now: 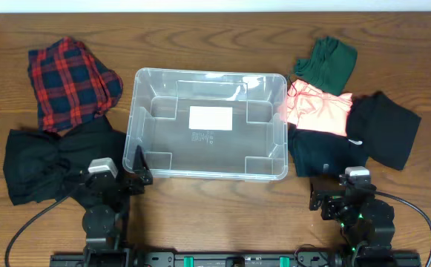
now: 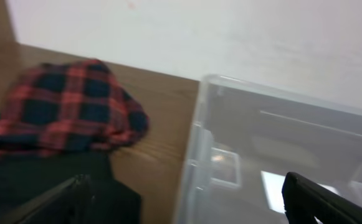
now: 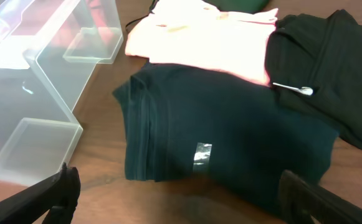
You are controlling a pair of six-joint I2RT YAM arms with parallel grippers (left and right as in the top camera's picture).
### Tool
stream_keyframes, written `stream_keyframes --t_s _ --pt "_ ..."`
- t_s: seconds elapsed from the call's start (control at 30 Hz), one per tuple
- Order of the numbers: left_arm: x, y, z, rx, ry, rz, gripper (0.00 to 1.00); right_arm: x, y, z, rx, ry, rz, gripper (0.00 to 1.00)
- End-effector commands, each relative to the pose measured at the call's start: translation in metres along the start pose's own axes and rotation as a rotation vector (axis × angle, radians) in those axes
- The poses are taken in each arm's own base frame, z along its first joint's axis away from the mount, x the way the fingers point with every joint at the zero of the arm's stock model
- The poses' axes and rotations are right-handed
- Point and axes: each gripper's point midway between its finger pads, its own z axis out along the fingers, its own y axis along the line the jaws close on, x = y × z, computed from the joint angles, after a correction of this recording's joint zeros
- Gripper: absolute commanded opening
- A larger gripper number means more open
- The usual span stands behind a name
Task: Pack container
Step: 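Move the left gripper down onto the black garment left of container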
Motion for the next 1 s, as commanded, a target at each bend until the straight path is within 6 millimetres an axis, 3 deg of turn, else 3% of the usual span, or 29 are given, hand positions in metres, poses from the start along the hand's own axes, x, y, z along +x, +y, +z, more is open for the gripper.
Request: stream_keyframes --t_s 0.0,0.2,0.37,0.43,0.53,0.7,0.83,0.97 --pt "0.026 -0.014 0.001 0.088 0.098 -0.049 0.98 0.001 -0.002 0.0 0.012 0.003 0.014 0.99" --pt "0.039 -0.013 0.002 0.071 0.208 -0.085 0.98 0.001 -0.002 0.0 0.012 0.003 0.014 0.99" --pt "0.026 -0.012 -0.006 -0.013 0.357 -0.2 0.98 0.001 -0.002 0.0 0.012 0.003 0.014 0.99" --pt "0.008 -0.008 -0.008 -0.071 0.393 -0.191 0.98 0.001 -0.002 0.0 0.012 0.003 0.014 0.99" --pt "-0.035 -0.006 -0.008 -0.146 0.415 -0.162 0.98 0.001 -0.002 0.0 0.012 0.003 0.014 0.99" --pt "-0.105 -0.021 0.003 -0.126 0.383 -0.091 0.98 0.001 -0.002 0.0 0.012 0.003 0.014 0.99" --pt "-0.145 -0.027 0.004 -0.107 0.321 0.013 0.98 0.001 -0.002 0.0 0.012 0.003 0.014 0.99" --pt "-0.178 -0.005 -0.003 -0.239 0.23 0.085 0.98 0.001 -0.002 0.0 0.012 0.003 0.014 0.99"
